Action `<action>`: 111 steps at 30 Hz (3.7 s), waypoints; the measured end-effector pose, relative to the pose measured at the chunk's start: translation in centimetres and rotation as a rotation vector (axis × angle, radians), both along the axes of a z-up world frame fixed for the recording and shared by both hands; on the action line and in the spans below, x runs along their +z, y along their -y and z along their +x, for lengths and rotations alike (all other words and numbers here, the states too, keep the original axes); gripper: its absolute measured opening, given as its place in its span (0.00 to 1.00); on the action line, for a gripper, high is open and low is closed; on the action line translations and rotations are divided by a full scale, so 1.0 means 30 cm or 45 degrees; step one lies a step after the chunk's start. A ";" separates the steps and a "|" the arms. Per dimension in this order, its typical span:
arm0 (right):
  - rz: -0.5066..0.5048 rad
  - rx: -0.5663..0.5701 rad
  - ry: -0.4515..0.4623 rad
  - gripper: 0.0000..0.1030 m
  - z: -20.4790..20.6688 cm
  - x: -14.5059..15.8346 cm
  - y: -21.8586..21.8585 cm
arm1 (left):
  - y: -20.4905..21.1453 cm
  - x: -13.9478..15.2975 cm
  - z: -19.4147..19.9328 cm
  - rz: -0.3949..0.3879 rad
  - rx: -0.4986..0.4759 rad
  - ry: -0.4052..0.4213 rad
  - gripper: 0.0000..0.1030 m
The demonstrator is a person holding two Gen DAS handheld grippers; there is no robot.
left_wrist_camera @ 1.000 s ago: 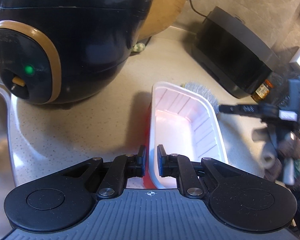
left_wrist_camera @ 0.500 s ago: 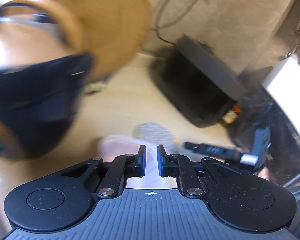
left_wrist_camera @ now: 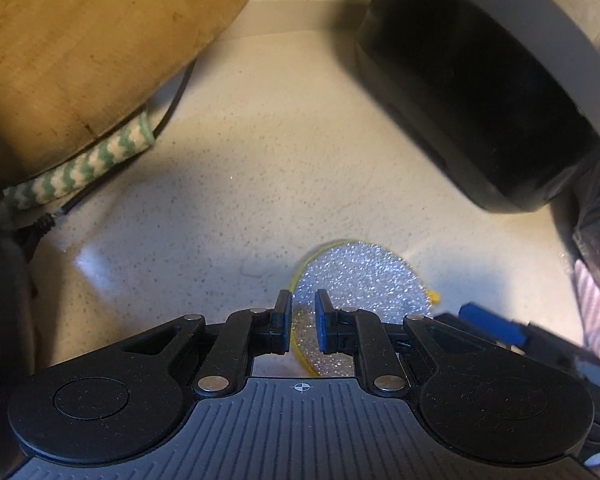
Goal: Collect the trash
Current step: 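Grasp the yellow glitter scrub pad with the right tool while left tool holds the tray, then carry tray and scrub pad down into the green bin and open both tools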
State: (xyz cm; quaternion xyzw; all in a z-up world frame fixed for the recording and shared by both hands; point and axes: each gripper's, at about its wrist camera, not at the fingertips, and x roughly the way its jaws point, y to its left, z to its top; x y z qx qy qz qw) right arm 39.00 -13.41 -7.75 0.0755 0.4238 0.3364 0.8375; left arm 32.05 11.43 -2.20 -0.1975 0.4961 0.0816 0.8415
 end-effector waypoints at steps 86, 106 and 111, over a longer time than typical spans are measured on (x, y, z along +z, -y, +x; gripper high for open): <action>0.204 -0.289 -0.052 0.14 -0.666 0.227 0.370 | 0.286 0.240 -0.621 0.111 -0.326 0.450 0.13; 0.091 -1.020 -0.143 0.14 -0.913 0.016 0.989 | 0.991 -0.016 -0.435 0.049 -1.081 0.178 0.12; 0.071 -1.117 -0.296 0.14 -0.944 -0.164 1.104 | 1.157 -0.187 -0.384 0.138 -1.192 0.044 0.12</action>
